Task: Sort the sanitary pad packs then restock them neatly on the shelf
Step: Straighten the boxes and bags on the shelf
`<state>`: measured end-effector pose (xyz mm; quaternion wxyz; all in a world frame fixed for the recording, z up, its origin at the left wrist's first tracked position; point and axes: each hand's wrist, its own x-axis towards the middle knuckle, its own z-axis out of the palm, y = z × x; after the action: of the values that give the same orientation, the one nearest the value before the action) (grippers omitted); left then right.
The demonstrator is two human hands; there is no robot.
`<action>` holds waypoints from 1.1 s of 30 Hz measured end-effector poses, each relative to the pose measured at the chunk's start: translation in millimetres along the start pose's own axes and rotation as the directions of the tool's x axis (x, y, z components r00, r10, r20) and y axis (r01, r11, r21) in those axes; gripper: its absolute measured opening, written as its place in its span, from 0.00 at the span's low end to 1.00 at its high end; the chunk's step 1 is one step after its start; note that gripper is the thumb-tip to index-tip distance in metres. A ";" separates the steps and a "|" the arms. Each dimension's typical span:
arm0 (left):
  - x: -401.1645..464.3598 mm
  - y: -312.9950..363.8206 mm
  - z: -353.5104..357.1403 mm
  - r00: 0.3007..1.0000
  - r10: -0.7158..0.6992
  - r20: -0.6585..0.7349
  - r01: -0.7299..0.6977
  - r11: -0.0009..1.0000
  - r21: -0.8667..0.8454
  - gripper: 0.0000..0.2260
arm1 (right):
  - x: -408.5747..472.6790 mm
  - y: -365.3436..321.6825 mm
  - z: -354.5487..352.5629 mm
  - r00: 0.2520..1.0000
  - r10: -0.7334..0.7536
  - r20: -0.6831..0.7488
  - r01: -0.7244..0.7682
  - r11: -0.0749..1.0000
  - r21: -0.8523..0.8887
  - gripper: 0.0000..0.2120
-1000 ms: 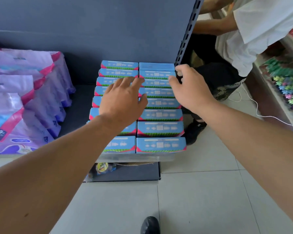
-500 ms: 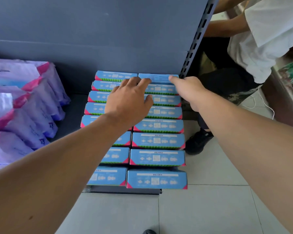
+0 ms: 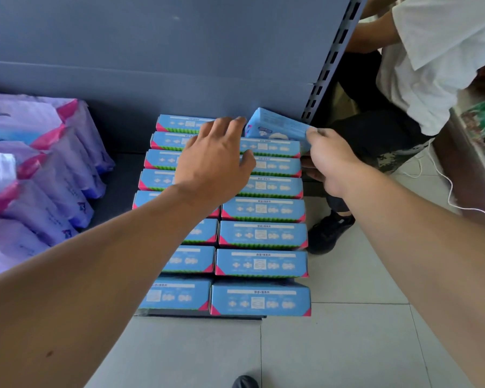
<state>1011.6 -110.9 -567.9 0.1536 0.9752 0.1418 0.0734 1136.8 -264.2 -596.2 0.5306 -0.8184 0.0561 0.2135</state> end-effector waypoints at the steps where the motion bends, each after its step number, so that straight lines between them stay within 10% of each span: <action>1: 1.0 -0.1 0.0 1.000 0.002 0.000 -0.002 1.000 -0.007 0.23 | -1.0 1.9 -2.4 1.000 -0.011 -0.020 0.011 1.000 -0.010 0.13; 11: 19.6 17.5 4.4 0.981 0.045 0.188 -0.022 0.992 -0.124 0.24 | -0.2 7.1 -12.6 0.982 -0.144 -0.121 0.142 0.989 -0.025 0.18; 22: 16.3 42.6 -5.7 0.984 0.164 0.068 -0.133 0.934 -0.331 0.24 | -18.8 1.0 -38.0 0.903 -0.292 -0.315 0.319 0.947 0.035 0.22; 33: 8.1 72.2 -15.7 0.997 0.072 0.029 -0.022 0.619 -0.785 0.35 | -83.5 -29.7 -64.6 0.719 -0.568 -0.400 0.631 0.775 0.032 0.12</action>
<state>1034.8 -170.0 -529.2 0.5652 0.8158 0.0655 0.1036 1089.6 -320.3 -514.6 0.6168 -0.7697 -0.0967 -0.1333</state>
